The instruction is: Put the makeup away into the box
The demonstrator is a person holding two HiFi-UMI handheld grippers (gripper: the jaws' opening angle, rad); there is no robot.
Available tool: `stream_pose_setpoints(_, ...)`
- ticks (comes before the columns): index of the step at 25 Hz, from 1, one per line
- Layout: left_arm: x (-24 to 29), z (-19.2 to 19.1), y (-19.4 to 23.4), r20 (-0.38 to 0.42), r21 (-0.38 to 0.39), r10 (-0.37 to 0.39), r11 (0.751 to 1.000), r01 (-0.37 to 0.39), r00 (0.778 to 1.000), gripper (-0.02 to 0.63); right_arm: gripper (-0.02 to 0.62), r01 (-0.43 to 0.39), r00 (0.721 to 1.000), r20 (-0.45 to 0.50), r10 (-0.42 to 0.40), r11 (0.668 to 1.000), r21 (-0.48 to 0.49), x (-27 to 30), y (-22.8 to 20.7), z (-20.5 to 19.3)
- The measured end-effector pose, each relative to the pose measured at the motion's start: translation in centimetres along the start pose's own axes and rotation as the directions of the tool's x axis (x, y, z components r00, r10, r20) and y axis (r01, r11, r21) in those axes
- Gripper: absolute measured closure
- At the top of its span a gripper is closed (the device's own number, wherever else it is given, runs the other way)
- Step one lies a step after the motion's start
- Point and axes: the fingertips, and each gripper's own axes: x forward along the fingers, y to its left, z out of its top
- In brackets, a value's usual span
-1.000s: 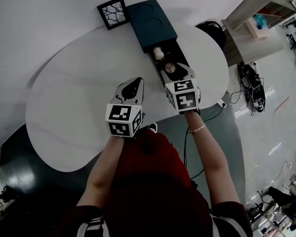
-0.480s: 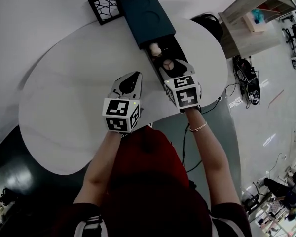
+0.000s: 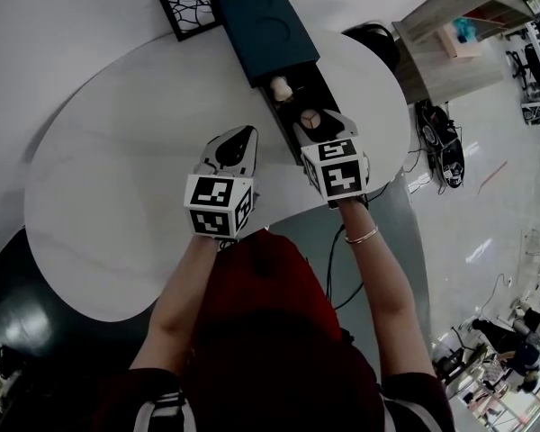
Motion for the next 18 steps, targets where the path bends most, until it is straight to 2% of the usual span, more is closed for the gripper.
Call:
stream_pose_setpoints(6, -0.3, 0.1, 0.4, 0.01, -0.012, -0.008, 1.0, 0.008, 1.0, 0.583, 0.37, 0.007, 1.0, -0.005, -0.007, 1.0, -0.025, -0.6, -0.6, 0.9)
stream_pose_setpoints(18, -0.6, -0.4, 2.5, 0.007, -0.04, -0.014, 0.999, 0.014, 1.0, 0.583, 0.37, -0.02, 0.989, -0.145, 0.0, 0.99, -0.14, 1.9, 0.5, 0.2)
